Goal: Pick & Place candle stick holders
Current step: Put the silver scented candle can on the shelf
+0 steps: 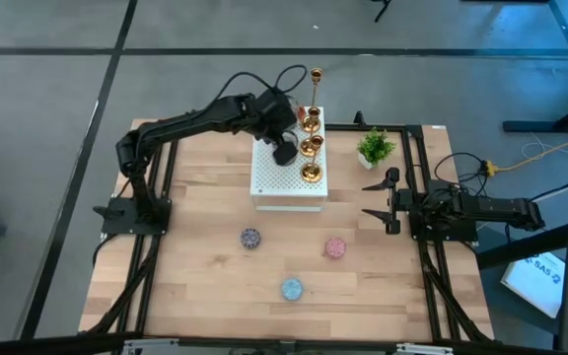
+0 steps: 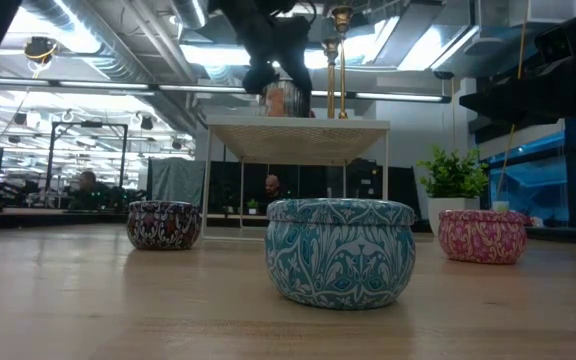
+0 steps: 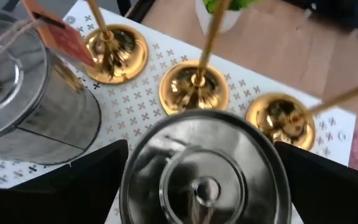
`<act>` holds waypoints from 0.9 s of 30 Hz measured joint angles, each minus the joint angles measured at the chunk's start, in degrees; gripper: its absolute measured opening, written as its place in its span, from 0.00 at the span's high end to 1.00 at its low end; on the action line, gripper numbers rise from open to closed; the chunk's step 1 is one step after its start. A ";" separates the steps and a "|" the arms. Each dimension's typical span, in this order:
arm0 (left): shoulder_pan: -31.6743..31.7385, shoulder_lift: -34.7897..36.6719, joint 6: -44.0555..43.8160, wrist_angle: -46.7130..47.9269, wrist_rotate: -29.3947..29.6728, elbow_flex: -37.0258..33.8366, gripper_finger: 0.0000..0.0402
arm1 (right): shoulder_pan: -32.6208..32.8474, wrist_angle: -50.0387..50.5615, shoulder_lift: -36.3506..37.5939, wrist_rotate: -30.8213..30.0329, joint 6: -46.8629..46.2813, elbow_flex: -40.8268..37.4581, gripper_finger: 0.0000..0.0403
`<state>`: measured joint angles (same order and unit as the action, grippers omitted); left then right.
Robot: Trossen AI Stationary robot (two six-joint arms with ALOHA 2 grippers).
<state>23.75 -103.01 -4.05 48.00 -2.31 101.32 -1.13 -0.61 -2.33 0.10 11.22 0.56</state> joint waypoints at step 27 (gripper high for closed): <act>-3.41 12.44 6.27 14.10 16.08 -8.15 0.31 | 0.00 0.01 0.00 0.00 -0.02 0.00 0.28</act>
<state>20.34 -90.57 2.22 62.10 13.77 93.17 -1.13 -0.60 -2.33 0.10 11.20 0.56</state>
